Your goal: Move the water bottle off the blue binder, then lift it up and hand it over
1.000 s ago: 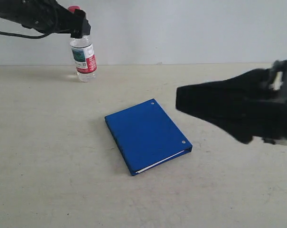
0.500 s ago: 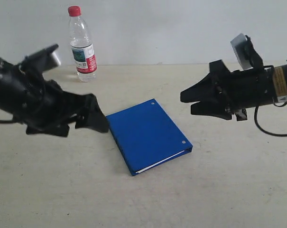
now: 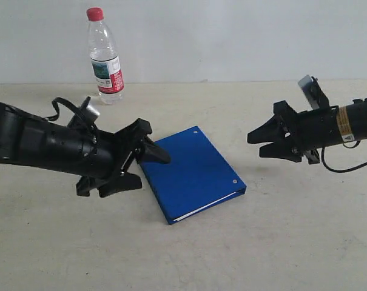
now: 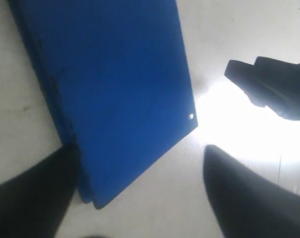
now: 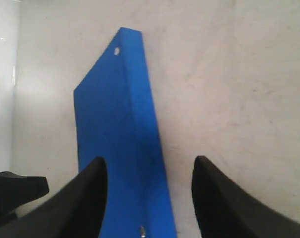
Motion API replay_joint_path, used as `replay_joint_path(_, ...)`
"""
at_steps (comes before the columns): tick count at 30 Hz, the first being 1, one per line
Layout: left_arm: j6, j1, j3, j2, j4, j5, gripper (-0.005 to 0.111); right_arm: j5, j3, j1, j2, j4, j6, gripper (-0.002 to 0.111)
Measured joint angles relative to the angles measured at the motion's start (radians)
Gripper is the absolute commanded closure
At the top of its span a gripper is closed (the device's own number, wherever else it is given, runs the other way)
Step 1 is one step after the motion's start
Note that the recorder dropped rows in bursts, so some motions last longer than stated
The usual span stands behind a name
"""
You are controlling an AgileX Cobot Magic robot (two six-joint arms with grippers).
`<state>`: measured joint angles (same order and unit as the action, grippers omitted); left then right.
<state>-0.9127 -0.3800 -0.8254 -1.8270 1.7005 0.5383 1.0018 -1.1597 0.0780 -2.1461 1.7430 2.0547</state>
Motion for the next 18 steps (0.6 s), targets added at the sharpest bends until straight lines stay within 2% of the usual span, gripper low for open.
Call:
replay_joint_path(6,0.032,0.000,-0.053,-0.137,0.028,0.105,0.017,0.060,-0.015,-0.022,-0.089,-0.011,-0.036,0.061)
replay_joint_path(11,0.012,0.000,-0.111,-0.202,0.033,0.111,0.019,0.134,-0.060,-0.081,-0.141,-0.043,-0.040,0.061)
replay_joint_path(13,0.008,0.002,-0.153,-0.230,0.023,0.118,0.024,0.153,-0.084,-0.114,-0.162,-0.057,-0.042,0.061)
replay_joint_path(18,-0.018,0.040,-0.297,-0.339,-0.046,0.238,0.054,0.080,-0.118,-0.143,-0.178,-0.111,-0.062,0.061)
